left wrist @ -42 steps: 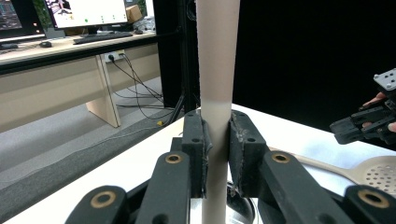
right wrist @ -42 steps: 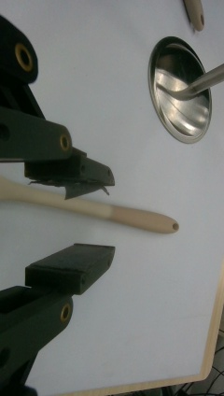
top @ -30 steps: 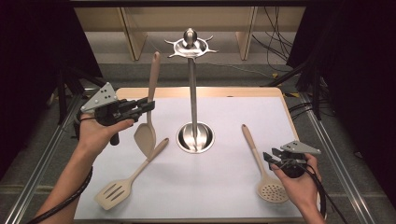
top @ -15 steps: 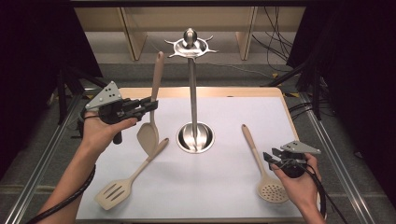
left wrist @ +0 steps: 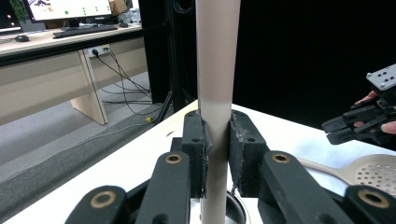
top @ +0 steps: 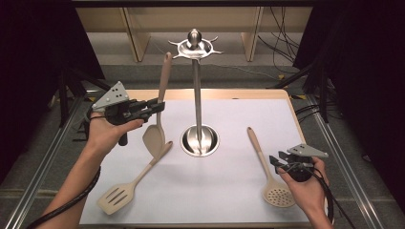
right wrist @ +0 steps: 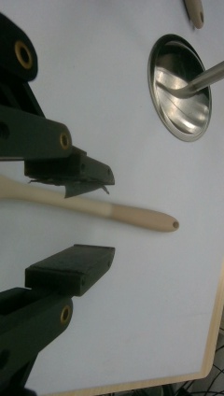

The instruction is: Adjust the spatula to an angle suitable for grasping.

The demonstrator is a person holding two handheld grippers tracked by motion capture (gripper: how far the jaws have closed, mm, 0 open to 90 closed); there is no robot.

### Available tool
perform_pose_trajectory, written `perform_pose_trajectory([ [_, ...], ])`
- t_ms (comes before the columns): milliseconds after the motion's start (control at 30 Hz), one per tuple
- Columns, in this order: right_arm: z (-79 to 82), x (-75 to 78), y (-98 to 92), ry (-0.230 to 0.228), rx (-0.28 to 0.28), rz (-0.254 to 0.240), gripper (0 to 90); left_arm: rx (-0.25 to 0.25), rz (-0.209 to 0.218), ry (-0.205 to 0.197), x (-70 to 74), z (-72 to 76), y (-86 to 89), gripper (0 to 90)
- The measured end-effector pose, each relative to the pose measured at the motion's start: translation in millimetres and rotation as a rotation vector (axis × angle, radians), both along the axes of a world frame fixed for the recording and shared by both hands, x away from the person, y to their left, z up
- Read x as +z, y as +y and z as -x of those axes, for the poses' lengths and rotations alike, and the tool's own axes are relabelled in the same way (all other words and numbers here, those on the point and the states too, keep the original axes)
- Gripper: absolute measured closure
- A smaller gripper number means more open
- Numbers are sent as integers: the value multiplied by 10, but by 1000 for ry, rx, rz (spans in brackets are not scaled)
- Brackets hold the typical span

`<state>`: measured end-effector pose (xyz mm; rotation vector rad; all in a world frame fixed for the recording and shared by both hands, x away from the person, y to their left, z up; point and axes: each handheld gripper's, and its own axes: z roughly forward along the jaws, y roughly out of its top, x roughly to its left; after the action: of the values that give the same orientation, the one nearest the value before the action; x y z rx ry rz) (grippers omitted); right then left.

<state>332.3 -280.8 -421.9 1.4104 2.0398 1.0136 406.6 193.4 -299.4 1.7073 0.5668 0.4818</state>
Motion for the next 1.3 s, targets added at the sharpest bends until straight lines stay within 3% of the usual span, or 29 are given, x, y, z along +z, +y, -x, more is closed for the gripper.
perform_pose_trajectory([
  [400, 3, 4, 3, 1, -1, 1, 593, -2, -2, 11, -9, -32, -50, 771],
  [433, -16, 3, -24, -27, 16, 32, 593, -1, -4, 11, -7, -36, -57, 772],
  [467, 2, 4, 2, 1, -1, 1, 593, -2, -4, 11, -8, -39, -61, 771],
  [533, -1, -3, 4, -7, -3, -6, 594, 1, -8, 17, -10, -47, -72, 771],
  [1300, -3, -5, -4, -13, 1, -4, 594, 4, -3, 42, -64, -179, -261, 771],
])
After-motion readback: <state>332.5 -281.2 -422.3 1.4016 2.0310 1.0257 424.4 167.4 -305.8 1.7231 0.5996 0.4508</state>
